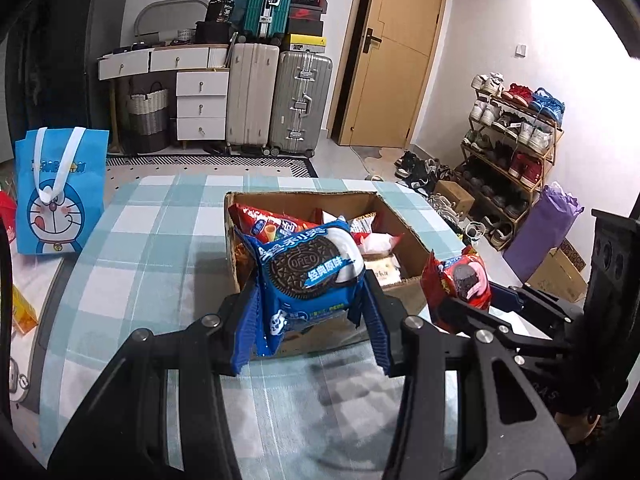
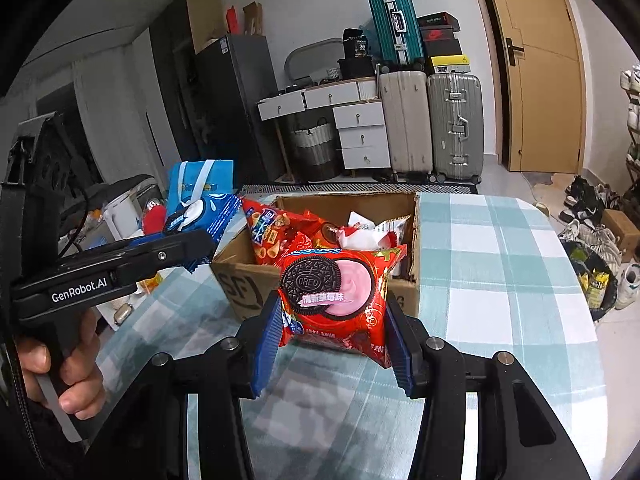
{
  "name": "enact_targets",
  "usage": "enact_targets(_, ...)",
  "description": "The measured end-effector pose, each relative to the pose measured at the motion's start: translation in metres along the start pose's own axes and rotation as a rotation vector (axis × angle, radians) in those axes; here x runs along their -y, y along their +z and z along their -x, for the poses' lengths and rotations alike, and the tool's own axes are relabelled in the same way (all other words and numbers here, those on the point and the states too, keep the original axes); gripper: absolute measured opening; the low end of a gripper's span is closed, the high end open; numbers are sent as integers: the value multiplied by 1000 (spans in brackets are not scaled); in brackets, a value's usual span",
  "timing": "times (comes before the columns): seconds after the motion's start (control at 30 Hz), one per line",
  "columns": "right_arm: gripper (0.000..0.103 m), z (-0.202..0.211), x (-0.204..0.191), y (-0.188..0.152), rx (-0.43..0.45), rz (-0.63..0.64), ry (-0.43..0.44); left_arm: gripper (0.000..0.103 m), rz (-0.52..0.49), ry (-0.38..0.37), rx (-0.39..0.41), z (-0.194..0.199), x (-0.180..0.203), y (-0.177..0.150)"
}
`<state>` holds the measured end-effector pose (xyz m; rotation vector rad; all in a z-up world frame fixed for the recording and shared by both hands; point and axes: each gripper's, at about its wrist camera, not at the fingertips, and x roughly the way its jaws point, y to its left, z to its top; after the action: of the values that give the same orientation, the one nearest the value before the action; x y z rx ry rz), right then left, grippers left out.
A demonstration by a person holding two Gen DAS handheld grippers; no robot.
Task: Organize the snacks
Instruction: 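Carry both Oreo packs over and down into the cardboard box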
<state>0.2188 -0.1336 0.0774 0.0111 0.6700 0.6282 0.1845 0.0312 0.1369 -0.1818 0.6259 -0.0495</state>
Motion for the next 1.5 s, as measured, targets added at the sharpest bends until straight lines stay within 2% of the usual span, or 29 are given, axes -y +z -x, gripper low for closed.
enact_targets(0.27,48,-15,-1,20,18,2,15,44,-16,19,7,-27,6,20)
enact_targets(0.6,48,-46,7,45,1,16,19,44,-39,46,-36,-82,8,29)
enact_targets(1.23,48,-93,15,46,-77,52,12,44,-64,86,-66,-135,-3,24)
enact_targets(1.5,48,-101,12,45,-80,63,15,44,-69,88,-72,-148,-9,20)
